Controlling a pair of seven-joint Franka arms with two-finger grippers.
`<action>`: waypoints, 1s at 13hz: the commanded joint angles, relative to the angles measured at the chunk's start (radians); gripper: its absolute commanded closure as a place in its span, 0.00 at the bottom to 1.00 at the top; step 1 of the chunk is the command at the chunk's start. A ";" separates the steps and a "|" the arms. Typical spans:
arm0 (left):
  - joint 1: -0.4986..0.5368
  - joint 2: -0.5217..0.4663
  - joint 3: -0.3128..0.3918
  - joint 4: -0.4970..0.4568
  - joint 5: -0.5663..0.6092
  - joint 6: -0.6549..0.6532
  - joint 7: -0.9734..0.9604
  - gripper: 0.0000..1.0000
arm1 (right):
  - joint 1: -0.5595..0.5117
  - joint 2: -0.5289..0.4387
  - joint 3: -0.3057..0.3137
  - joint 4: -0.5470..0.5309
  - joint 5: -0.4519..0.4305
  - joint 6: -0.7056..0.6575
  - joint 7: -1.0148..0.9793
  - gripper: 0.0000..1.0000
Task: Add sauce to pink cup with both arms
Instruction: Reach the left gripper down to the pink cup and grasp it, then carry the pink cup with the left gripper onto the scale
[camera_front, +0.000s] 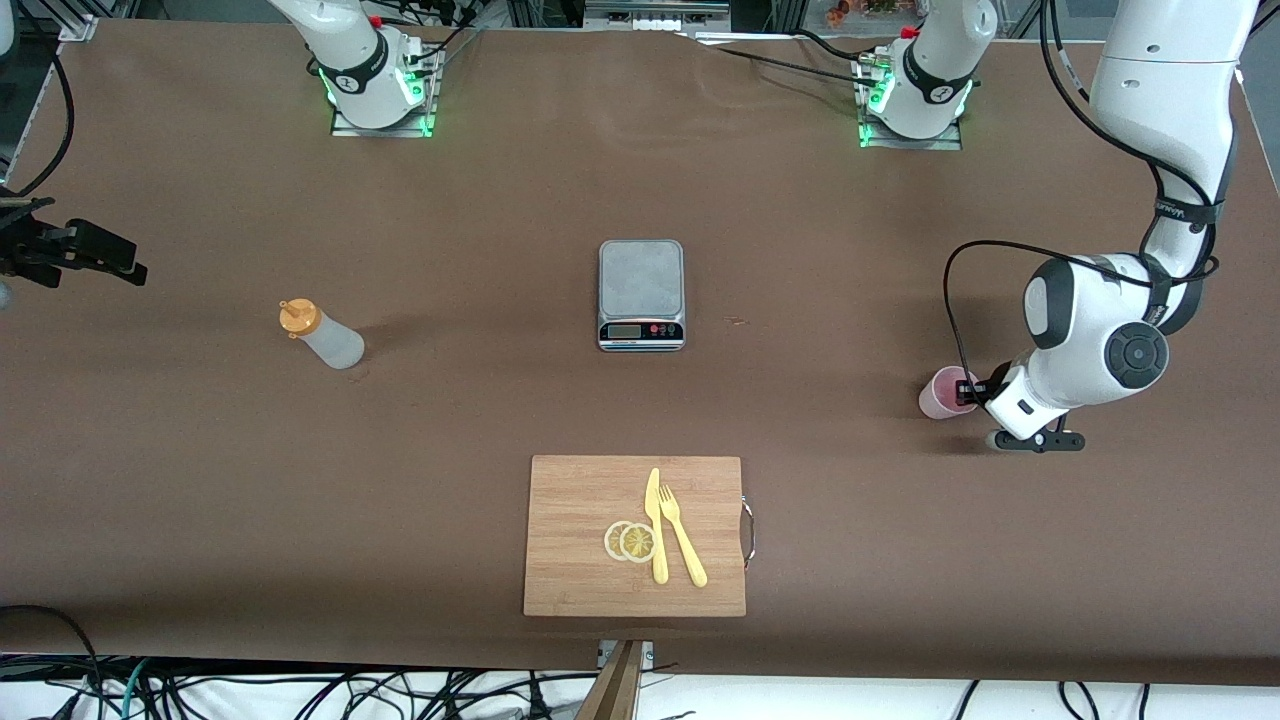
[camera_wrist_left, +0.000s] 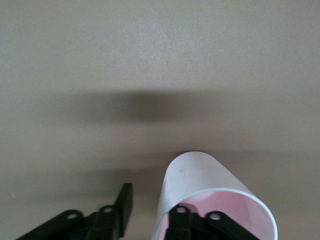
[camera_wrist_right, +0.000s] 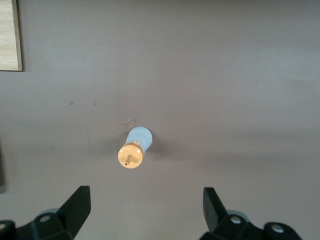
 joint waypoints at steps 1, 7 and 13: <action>-0.005 -0.014 0.001 -0.002 -0.028 -0.001 0.005 1.00 | -0.005 -0.004 0.002 0.010 -0.004 -0.003 0.003 0.00; -0.014 -0.071 -0.147 0.014 -0.022 -0.035 0.005 1.00 | -0.005 -0.005 0.002 0.011 -0.004 -0.005 0.003 0.00; -0.065 -0.121 -0.330 0.052 -0.024 -0.124 -0.246 1.00 | -0.005 -0.002 0.002 0.011 -0.004 -0.005 0.010 0.00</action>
